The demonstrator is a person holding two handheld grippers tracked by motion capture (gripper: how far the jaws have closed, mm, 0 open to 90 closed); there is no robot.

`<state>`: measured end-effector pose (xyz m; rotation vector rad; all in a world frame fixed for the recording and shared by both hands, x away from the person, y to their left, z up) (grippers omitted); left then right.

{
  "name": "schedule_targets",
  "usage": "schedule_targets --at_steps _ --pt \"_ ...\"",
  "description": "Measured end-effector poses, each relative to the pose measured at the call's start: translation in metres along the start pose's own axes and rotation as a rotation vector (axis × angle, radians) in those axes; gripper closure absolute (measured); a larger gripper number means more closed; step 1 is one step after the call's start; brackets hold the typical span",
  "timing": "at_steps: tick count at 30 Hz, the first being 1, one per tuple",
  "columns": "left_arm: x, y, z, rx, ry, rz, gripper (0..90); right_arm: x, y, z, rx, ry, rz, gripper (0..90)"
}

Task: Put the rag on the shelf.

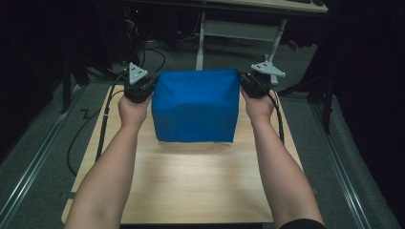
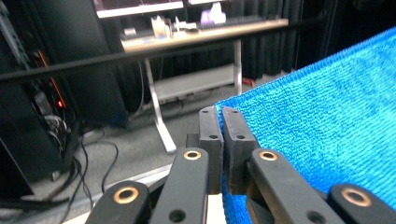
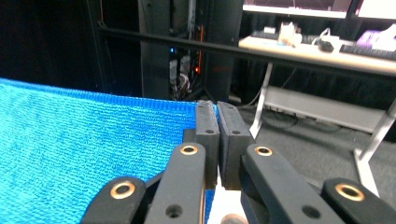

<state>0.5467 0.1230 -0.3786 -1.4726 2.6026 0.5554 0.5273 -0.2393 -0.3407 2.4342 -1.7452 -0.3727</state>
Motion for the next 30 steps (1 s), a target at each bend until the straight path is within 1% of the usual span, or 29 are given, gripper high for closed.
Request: schedule_targets --at_steps 2,3,5,6,7,8,9,11,12,13,18,20,21,22,24,30 --pt "0.002 -0.009 0.01 -0.049 0.01 0.028 87.9 0.002 -0.004 0.008 -0.019 0.003 0.009 88.7" --pt "0.003 -0.012 0.016 -0.063 0.019 0.039 87.9 0.003 -0.007 0.013 -0.032 0.005 0.008 88.7" --pt "0.005 -0.016 0.028 -0.079 0.047 0.067 87.9 0.007 -0.011 0.025 -0.064 0.003 0.01 88.7" --pt "0.007 -0.016 0.033 -0.094 0.054 0.078 87.9 0.011 -0.014 0.04 -0.094 0.001 0.01 88.7" --pt "0.01 -0.016 0.038 -0.098 0.054 0.083 87.9 0.011 -0.014 0.04 -0.094 0.001 0.01 88.7" --pt "0.012 -0.016 0.043 -0.105 0.051 0.09 87.9 0.014 -0.016 0.054 -0.129 -0.001 0.014 88.7" --pt "0.014 -0.017 0.049 -0.12 0.052 0.098 87.9 0.014 -0.016 0.054 -0.129 -0.001 0.014 88.7" --pt "0.018 -0.018 0.059 -0.138 0.057 0.112 87.9 0.017 -0.019 0.067 -0.159 -0.016 0.009 88.7" --pt "0.022 -0.018 0.067 -0.146 0.065 0.125 87.9 0.018 -0.021 0.079 -0.182 -0.029 0.006 88.7" --pt "0.022 -0.018 0.067 -0.146 0.065 0.125 87.9 0.018 -0.021 0.079 -0.182 -0.029 0.006 88.7" --pt "0.027 -0.017 0.081 -0.155 0.09 0.16 87.9 0.016 -0.022 0.101 -0.216 -0.048 -0.007 88.7" --pt "0.029 -0.016 0.085 -0.156 0.106 0.178 87.9 0.015 -0.022 0.107 -0.225 -0.065 -0.013 88.6" --pt "0.031 -0.017 0.087 -0.167 0.113 0.19 87.8 0.015 -0.021 0.11 -0.226 -0.062 -0.016 88.6" --pt "0.033 -0.018 0.089 -0.176 0.109 0.201 87.7 0.013 -0.02 0.115 -0.234 -0.079 -0.02 88.6" --pt "0.038 -0.018 0.091 -0.173 0.108 0.205 87.7 0.013 -0.019 0.117 -0.24 -0.084 -0.02 88.6" --pt "0.045 -0.018 0.101 -0.178 0.145 0.222 87.4 0.008 -0.016 0.127 -0.266 -0.083 -0.023 88.6"
Point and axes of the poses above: each handheld gripper's, and its own axes: y roughly backward along the jaws, z roughly out of its underside, x roughly to its right, the point moved 1 cm from there along -y, roughly forward along the jaws, and after that the axes turned 10 degrees about -y, right-handed, at the moved point
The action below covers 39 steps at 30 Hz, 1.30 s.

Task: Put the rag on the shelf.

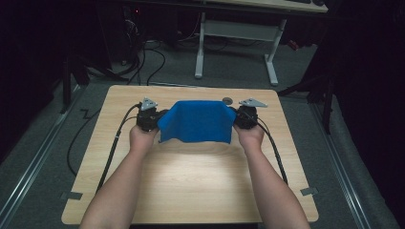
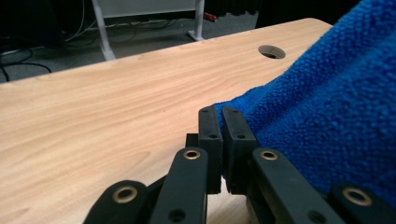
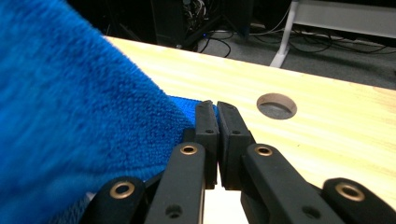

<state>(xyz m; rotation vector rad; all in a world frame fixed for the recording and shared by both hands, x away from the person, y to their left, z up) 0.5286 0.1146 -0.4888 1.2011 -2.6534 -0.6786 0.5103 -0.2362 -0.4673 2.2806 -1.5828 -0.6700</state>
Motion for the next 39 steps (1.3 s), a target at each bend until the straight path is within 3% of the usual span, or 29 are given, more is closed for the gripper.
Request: schedule_targets --at_steps 19,23,30,33,35,36,39 --pt "0.002 -0.012 0.025 -0.049 0.067 0.039 85.0 0.005 -0.002 0.024 -0.044 -0.018 0.01 88.4" --pt "0.002 -0.013 0.027 -0.052 0.089 0.039 79.0 0.006 -0.003 0.026 -0.048 -0.014 0.013 88.2" --pt "-0.003 -0.005 0.026 -0.042 0.116 -0.002 62.7 0.007 -0.001 0.027 -0.047 -0.003 0.02 88.0" --pt "-0.006 0.001 0.024 -0.049 0.109 -0.026 57.9 0.008 0.0 0.027 -0.05 -0.009 0.025 87.3" --pt "-0.008 0.007 0.023 -0.042 0.103 -0.045 55.7 0.008 0.0 0.027 -0.05 -0.006 0.024 83.4" --pt "-0.008 0.009 0.022 -0.037 0.107 -0.052 53.9 0.008 0.002 0.026 -0.057 -0.006 0.037 75.1" --pt "-0.011 0.016 0.022 -0.041 0.105 -0.074 52.2 0.009 0.006 0.022 -0.051 -0.012 0.041 72.3"
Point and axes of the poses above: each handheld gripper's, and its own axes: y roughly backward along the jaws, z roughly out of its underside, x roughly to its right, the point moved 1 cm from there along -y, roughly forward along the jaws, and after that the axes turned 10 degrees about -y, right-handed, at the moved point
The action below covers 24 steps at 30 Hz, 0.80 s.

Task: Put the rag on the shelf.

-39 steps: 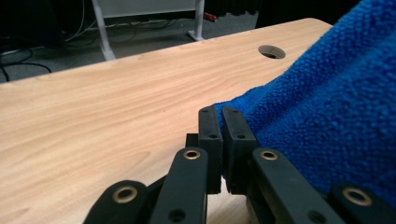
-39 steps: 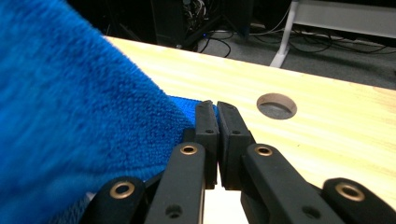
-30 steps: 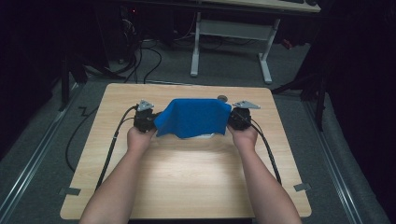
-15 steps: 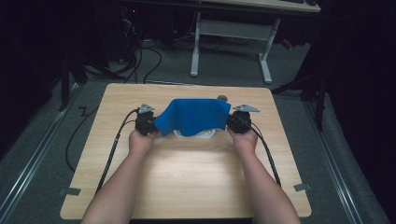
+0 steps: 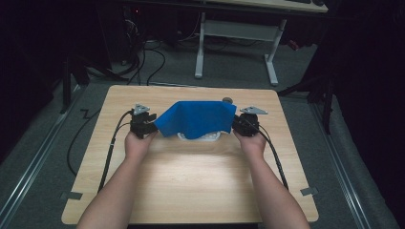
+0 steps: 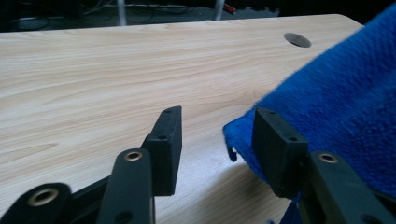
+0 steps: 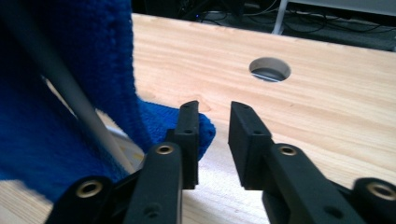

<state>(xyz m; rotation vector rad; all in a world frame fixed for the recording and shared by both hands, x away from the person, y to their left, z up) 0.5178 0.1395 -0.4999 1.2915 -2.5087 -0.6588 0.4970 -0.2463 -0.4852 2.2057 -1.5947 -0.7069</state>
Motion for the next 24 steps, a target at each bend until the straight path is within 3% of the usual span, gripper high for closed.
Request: schedule_targets --at_steps 5,10,15,20,24 --pt "-0.005 0.015 0.001 0.004 -0.022 -0.043 48.9 0.005 0.015 -0.013 0.052 0.0 0.02 65.0" --pt "-0.009 0.022 0.005 0.0 -0.019 -0.063 48.1 0.009 0.02 -0.015 0.058 0.005 0.033 63.2" --pt "-0.01 0.029 0.011 -0.011 -0.03 -0.078 47.3 0.015 0.027 -0.017 0.064 0.003 0.064 65.2" --pt "-0.008 0.035 0.016 -0.012 -0.037 -0.081 47.3 0.015 0.032 -0.016 0.059 0.013 0.063 64.6" --pt "-0.007 0.039 0.019 -0.041 -0.047 -0.081 46.7 0.013 0.039 -0.016 0.077 0.027 0.054 62.5"
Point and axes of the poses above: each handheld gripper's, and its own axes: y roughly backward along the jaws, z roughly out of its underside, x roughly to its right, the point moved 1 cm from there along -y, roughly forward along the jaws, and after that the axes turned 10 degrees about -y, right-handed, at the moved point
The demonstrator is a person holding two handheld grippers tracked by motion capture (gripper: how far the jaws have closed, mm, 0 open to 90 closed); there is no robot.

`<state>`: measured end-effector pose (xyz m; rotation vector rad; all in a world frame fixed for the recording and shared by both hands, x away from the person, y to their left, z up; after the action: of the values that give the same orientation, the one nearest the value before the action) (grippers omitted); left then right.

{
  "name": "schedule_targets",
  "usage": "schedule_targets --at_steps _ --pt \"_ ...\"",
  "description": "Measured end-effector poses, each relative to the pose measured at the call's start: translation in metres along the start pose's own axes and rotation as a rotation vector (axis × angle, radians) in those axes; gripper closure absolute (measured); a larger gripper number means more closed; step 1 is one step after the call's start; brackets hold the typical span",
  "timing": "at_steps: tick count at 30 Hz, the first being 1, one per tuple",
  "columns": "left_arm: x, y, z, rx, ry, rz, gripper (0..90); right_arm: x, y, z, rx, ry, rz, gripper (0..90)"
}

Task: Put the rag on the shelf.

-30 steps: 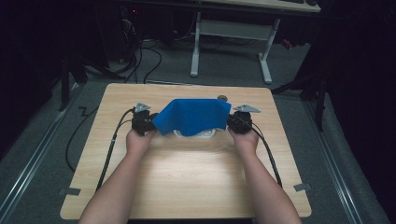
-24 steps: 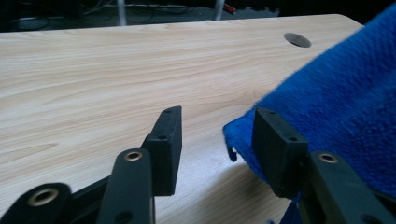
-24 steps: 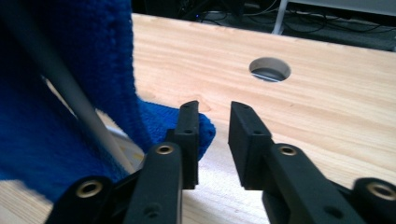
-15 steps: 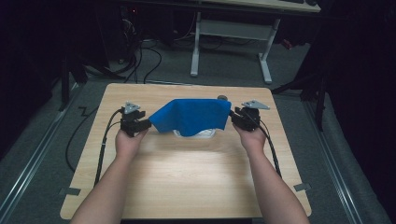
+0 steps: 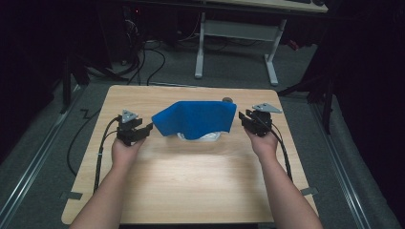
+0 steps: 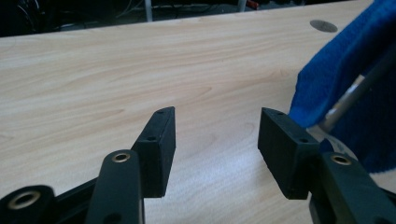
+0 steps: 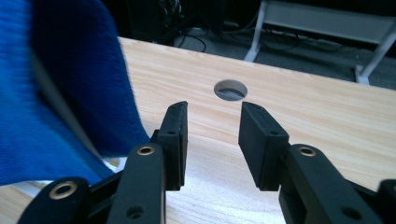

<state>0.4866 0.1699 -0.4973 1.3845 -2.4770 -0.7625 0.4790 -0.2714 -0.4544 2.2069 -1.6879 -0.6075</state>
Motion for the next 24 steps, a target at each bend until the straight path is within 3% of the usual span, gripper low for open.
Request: schedule_targets --at_steps 4,10,12,15,17,21,24 --pt "0.003 0.007 0.0 0.018 -0.003 0.008 46.3 -0.001 0.006 0.003 0.011 0.015 -0.004 60.1" --pt "0.005 0.016 0.006 0.023 0.005 0.013 45.8 -0.003 0.014 0.007 -0.017 0.027 -0.008 54.3" --pt "0.006 0.02 0.008 0.015 0.005 0.015 45.3 -0.005 0.017 0.008 -0.022 0.025 -0.018 52.9" --pt "0.007 0.025 0.014 0.006 0.011 0.017 44.9 -0.008 0.025 0.01 0.02 0.033 -0.031 51.9" --pt "0.008 0.029 0.018 -0.004 0.016 0.025 44.6 -0.01 0.029 0.012 0.0 0.035 -0.036 48.6" --pt "0.015 0.04 0.027 -0.018 0.004 0.039 43.6 -0.018 0.038 0.016 -0.035 0.076 -0.043 40.2" --pt "0.022 0.05 0.035 -0.02 0.002 0.056 42.6 -0.024 0.047 0.023 -0.017 0.098 -0.049 39.1"
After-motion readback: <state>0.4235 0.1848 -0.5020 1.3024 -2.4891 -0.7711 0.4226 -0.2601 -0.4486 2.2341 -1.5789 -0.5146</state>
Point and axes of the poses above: each handheld gripper's, and its own axes: y roughly backward along the jaws, z roughly out of its underside, x roughly to its right, the point moved 1 cm from there along -y, roughly forward along the jaws, and after that the axes turned 10 degrees about -y, right-handed, at the moved point
